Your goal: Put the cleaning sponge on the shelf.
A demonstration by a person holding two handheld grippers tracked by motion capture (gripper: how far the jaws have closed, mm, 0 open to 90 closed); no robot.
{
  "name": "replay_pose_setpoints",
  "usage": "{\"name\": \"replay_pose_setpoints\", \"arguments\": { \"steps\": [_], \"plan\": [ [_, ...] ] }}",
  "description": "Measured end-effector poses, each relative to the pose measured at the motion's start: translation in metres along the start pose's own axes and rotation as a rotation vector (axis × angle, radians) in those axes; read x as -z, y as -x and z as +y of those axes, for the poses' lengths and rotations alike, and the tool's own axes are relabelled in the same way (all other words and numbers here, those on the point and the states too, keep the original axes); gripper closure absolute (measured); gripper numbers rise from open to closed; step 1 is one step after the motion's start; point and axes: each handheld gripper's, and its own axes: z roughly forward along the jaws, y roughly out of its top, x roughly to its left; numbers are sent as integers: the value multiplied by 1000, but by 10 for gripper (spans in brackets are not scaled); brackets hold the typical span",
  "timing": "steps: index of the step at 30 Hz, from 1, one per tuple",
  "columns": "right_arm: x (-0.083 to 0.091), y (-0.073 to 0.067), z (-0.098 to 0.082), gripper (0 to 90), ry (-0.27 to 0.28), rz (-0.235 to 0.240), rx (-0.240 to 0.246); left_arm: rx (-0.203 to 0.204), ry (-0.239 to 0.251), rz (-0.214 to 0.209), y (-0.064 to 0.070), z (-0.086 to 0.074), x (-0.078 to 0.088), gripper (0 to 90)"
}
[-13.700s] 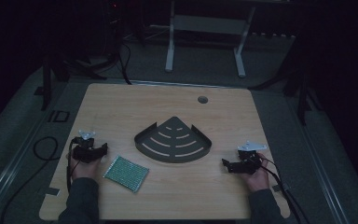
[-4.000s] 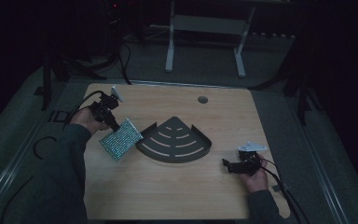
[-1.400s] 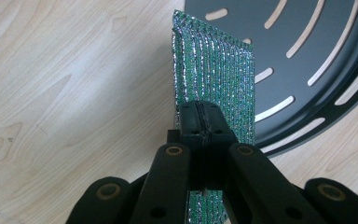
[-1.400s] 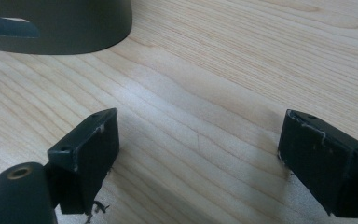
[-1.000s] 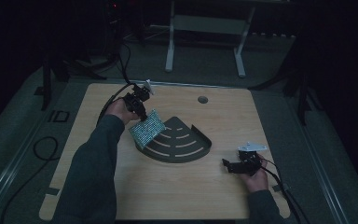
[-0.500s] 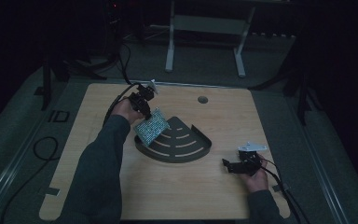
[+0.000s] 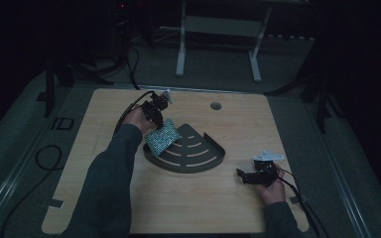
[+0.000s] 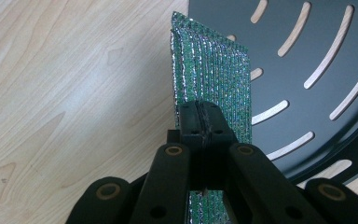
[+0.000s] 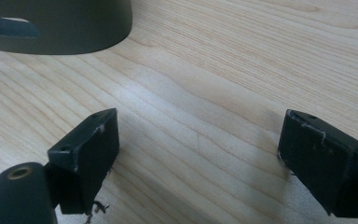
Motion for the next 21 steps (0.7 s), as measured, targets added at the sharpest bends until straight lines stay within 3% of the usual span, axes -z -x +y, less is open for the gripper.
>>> {"name": "replay_pose_setpoints", "arguments": {
  "steps": [21],
  "plan": [
    [0, 0, 0, 120, 1, 0, 0, -71, -30, 18, 13, 1, -14, 896]
  ]
}}
